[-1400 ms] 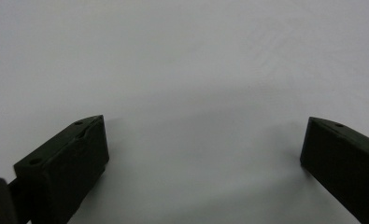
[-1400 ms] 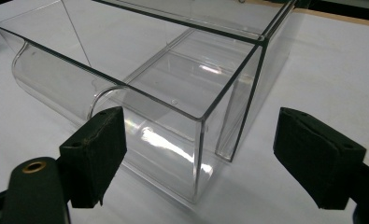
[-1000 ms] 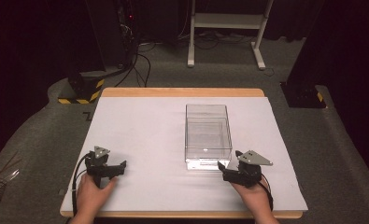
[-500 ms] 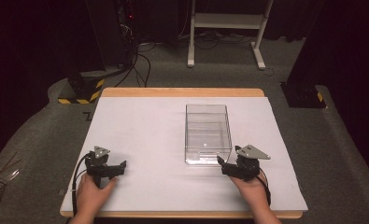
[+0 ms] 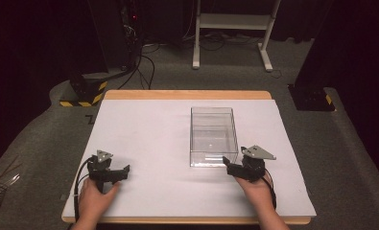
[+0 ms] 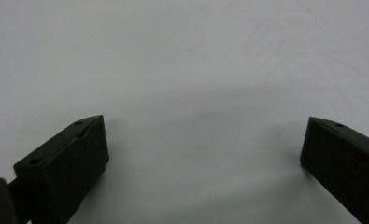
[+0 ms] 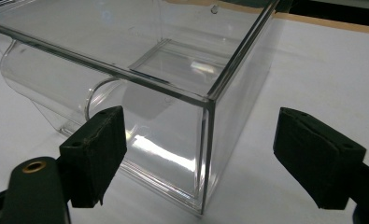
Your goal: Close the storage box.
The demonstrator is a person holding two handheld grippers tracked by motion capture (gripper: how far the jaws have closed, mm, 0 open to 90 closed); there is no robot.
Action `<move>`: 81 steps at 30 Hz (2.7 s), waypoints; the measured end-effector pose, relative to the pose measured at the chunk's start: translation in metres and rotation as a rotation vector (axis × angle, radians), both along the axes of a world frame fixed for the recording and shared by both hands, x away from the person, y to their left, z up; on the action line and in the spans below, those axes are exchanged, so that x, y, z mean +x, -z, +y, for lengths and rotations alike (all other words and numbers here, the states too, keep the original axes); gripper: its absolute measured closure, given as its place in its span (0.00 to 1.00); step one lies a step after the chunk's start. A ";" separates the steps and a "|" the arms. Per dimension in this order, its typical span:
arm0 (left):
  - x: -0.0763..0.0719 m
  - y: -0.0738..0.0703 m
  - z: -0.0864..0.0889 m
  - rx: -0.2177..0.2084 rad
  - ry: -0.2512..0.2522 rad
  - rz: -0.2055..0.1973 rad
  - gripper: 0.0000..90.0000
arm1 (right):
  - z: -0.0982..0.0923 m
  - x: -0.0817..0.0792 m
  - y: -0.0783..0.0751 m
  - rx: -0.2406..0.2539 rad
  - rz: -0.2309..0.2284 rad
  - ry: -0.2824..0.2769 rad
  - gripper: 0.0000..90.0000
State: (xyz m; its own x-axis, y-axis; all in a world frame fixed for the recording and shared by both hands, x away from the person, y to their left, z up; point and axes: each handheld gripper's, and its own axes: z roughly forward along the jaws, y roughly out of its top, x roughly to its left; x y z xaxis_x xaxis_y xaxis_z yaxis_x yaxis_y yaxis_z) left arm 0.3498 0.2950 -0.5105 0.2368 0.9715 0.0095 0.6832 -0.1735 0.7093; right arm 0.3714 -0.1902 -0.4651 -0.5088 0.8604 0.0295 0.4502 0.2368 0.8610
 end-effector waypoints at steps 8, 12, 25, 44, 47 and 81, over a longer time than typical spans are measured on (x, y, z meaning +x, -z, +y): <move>0.000 0.000 0.000 0.000 0.000 0.000 0.01 | 0.000 0.006 0.002 0.016 0.009 0.014 0.20; 0.000 0.000 0.000 0.000 0.000 0.000 0.01 | -0.002 0.010 0.004 0.022 0.012 0.021 0.20; 0.000 0.000 0.000 0.000 0.000 0.000 0.01 | -0.004 0.017 0.006 0.035 0.027 0.043 0.19; 0.000 0.000 0.000 0.000 0.000 0.000 0.01 | -0.003 0.017 0.003 0.025 0.019 0.030 0.21; 0.000 0.000 0.000 0.000 0.000 0.000 0.01 | -0.003 0.016 0.002 0.024 0.017 0.029 0.21; 0.000 0.000 0.000 0.000 0.000 0.000 0.01 | -0.025 -0.021 -0.002 0.035 -0.008 0.021 0.22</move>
